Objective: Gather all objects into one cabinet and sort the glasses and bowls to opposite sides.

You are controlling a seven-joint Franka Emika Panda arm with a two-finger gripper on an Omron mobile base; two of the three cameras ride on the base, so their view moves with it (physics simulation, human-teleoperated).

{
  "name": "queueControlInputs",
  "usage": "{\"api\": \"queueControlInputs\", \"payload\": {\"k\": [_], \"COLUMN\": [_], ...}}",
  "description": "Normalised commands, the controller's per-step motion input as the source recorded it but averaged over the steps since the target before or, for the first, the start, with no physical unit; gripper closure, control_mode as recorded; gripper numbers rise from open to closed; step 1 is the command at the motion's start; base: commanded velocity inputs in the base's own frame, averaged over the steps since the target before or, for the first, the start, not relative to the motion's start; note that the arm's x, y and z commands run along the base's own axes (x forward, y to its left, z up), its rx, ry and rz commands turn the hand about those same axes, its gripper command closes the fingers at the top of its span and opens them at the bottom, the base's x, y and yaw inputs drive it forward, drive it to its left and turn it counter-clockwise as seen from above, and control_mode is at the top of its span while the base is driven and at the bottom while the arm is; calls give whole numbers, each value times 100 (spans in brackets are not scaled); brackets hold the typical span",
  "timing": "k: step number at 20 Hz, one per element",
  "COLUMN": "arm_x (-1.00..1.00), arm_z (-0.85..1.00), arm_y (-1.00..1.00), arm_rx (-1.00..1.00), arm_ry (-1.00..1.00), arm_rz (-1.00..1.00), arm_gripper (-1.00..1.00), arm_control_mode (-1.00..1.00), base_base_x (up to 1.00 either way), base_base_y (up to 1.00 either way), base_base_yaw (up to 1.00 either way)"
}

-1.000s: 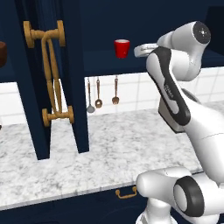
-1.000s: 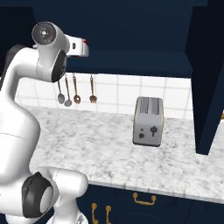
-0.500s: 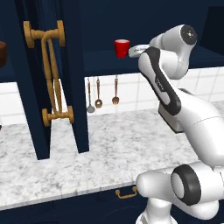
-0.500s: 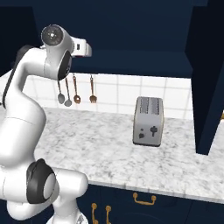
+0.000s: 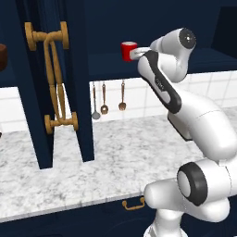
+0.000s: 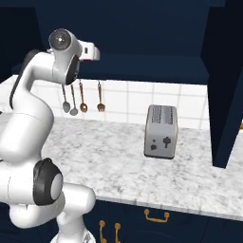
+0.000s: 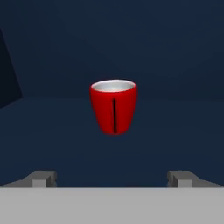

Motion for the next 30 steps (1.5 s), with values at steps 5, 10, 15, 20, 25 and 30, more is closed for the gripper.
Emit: {"api": "queueControlInputs", "payload": {"k": [5,10,15,20,25,30], "arm_x": [41,51,41,31,15,3], "arm_z": [0,0,0,0,-15,-8], "arm_y": [0,0,5,6,7,4], "arm_rx": [0,0,0,0,0,0], "arm_ry": [0,0,0,0,0,0], "arm_rz": [0,0,0,0,0,0], "arm_gripper": [-100,-100,-100,-100,-100,-100], "arm_control_mode": [-100,-100,-100,-100,-100,-100], "base_base_x": [0,0,0,0,0,0], "base_base_y": [0,0,0,0,0,0], "base_base_yaw": [0,0,0,0,0,0]}}
